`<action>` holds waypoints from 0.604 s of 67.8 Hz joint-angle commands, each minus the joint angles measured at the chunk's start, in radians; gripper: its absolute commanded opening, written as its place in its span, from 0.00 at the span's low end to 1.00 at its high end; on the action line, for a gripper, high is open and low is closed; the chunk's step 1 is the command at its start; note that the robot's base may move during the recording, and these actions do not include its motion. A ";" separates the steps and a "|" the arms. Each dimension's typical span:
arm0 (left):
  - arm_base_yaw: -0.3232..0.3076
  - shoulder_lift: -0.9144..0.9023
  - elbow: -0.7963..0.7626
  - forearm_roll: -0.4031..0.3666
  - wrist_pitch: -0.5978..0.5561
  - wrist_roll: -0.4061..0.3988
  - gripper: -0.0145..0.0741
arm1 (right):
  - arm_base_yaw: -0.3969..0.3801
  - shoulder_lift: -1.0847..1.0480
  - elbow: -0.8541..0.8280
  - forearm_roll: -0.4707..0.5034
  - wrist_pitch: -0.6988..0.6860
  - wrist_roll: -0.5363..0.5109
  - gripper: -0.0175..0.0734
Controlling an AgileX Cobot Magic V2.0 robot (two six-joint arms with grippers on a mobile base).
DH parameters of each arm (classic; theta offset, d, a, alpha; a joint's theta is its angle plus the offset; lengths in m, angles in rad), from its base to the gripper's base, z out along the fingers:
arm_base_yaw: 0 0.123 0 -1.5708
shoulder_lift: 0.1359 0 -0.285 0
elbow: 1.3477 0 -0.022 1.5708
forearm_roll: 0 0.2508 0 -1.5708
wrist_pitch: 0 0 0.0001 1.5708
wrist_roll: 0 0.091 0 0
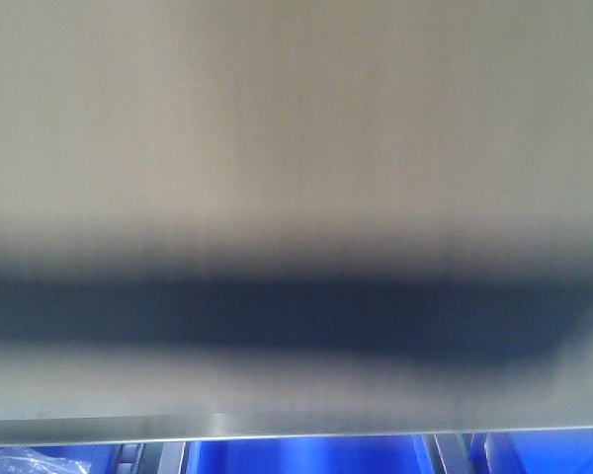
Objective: Grab box from left shelf to table start
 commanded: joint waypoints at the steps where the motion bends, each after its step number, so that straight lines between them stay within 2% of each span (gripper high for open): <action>1: -0.021 -0.029 -0.084 -0.108 -0.081 0.122 0.06 | -0.009 -0.010 -0.085 -0.114 -0.115 -0.026 0.26; 10: -0.021 -0.029 -0.116 -0.119 -0.074 0.122 0.06 | -0.009 -0.013 -0.134 -0.114 -0.109 -0.026 0.26; 41: -0.021 -0.029 -0.117 -0.119 -0.074 0.122 0.06 | -0.009 -0.011 -0.135 -0.114 -0.084 -0.026 0.26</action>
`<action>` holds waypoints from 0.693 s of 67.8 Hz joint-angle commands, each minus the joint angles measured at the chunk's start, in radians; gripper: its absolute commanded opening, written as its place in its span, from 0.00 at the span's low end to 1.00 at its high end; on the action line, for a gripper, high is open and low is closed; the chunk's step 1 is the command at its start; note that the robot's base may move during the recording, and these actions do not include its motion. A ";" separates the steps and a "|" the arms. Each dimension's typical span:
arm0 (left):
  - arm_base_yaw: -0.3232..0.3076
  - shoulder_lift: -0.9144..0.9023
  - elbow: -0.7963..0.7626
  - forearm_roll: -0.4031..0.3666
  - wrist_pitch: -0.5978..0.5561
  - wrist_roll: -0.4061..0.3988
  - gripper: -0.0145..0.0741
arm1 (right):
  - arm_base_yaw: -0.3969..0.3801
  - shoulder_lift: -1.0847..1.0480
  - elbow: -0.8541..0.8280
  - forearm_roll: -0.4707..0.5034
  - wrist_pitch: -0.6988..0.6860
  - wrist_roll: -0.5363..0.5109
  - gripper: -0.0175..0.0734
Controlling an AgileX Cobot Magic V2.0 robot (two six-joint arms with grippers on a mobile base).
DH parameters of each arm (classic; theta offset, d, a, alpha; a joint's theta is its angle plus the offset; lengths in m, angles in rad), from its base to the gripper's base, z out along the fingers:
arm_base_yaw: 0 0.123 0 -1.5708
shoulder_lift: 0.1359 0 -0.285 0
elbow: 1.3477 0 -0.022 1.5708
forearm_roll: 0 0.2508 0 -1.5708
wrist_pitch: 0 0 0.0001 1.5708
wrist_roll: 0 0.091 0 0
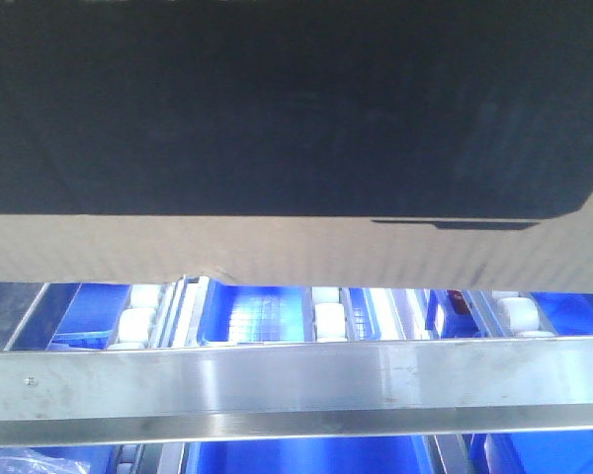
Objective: Grab box from left shelf to table start
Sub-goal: 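Lift the box with both grippers and pull it off the shelf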
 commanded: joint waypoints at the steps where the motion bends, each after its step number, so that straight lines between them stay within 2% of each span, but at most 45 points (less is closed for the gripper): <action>1: -0.021 -0.020 -0.044 -0.112 -0.084 0.122 0.06 | -0.009 0.005 -0.035 -0.117 -0.090 -0.031 0.26; 47: -0.021 -0.020 -0.044 -0.112 -0.084 0.122 0.06 | -0.009 0.005 -0.035 -0.117 -0.090 -0.031 0.26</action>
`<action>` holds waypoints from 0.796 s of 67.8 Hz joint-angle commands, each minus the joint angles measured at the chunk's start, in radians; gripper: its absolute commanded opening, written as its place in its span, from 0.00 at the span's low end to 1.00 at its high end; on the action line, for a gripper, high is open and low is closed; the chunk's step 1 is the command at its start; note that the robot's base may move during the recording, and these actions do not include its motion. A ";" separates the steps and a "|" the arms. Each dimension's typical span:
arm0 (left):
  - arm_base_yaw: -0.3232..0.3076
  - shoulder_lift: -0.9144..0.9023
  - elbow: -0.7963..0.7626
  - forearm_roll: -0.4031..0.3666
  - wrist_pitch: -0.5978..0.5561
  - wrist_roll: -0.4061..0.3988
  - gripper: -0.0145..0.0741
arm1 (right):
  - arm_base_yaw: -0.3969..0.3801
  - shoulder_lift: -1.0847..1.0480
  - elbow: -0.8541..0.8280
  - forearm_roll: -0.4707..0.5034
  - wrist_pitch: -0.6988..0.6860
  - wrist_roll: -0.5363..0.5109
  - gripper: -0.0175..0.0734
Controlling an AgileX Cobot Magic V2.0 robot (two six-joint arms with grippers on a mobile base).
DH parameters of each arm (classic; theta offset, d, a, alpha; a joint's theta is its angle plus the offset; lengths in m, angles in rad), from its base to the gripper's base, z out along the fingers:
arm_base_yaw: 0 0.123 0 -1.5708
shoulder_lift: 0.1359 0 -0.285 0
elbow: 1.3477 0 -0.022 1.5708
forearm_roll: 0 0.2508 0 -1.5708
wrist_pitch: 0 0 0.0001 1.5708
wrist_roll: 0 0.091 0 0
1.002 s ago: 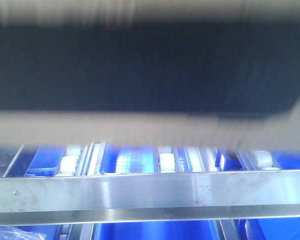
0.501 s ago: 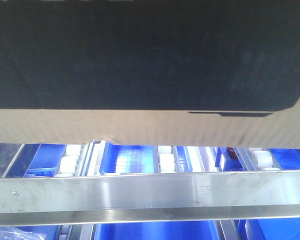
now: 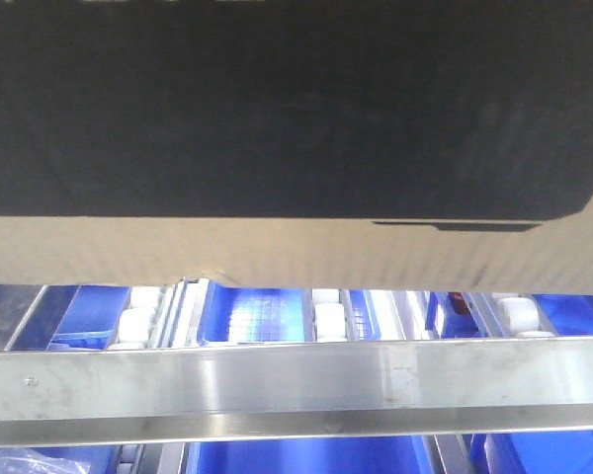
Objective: Grab box from left shelf to table start
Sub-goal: 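Lift the box with both grippers and pull it off the shelf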
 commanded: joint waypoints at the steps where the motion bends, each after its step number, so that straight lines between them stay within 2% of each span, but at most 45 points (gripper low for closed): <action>1: -0.021 -0.020 -0.044 -0.112 -0.087 0.122 0.06 | -0.009 0.005 -0.035 -0.117 -0.090 -0.031 0.26; 28: -0.021 -0.001 -0.044 -0.112 -0.087 0.122 0.06 | -0.009 0.005 -0.035 -0.117 -0.090 -0.031 0.26; 54: -0.021 0.118 -0.044 -0.112 -0.087 0.122 0.06 | -0.010 0.005 -0.035 -0.117 -0.090 -0.031 0.26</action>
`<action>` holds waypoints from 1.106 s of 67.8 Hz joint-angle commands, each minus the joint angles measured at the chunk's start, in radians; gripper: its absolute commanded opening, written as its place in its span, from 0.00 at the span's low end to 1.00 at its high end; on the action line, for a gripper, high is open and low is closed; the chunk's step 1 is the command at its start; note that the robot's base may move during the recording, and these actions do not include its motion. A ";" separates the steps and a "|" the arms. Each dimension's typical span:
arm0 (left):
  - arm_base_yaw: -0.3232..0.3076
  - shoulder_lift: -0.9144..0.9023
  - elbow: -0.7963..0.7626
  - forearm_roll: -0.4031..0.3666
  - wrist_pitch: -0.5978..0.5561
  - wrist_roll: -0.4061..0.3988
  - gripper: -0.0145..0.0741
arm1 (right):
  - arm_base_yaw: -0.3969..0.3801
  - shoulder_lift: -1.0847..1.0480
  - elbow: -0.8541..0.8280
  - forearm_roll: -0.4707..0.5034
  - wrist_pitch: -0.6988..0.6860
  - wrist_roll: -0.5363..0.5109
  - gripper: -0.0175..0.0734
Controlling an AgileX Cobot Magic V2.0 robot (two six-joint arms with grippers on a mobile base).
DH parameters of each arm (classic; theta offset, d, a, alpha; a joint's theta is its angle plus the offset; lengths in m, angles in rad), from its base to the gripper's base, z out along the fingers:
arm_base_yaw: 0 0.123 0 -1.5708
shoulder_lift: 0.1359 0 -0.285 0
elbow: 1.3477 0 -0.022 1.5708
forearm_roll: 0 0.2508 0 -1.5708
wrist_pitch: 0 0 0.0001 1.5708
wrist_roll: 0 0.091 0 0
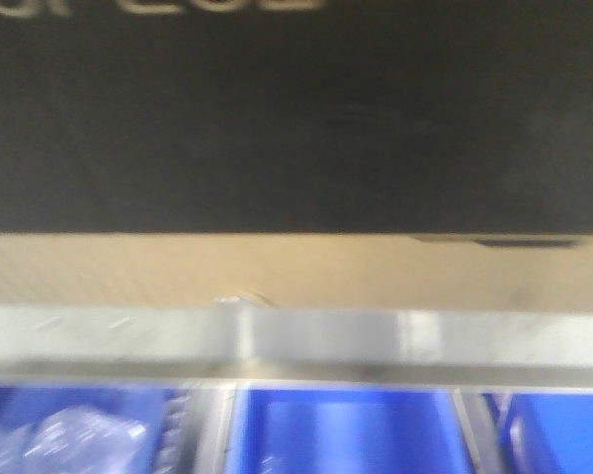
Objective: Grab box from left shelf to table start
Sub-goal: 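Lift the box with both grippers and pull it off the shelf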
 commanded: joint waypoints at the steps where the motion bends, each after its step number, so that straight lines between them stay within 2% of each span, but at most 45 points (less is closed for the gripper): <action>1: -0.021 0.017 -0.041 -0.085 -0.086 0.114 0.06 | -0.008 0.005 -0.035 -0.071 -0.090 -0.033 0.26; 43: -0.021 0.199 -0.041 -0.089 -0.091 0.114 0.06 | -0.008 0.005 -0.035 -0.071 -0.090 -0.033 0.26; 68: -0.021 0.201 -0.046 -0.108 -0.161 0.114 0.06 | -0.008 0.005 -0.035 -0.071 -0.090 -0.033 0.26; 75: -0.021 0.168 -0.046 -0.084 -0.177 0.114 0.06 | -0.008 0.005 -0.035 -0.071 -0.090 -0.033 0.26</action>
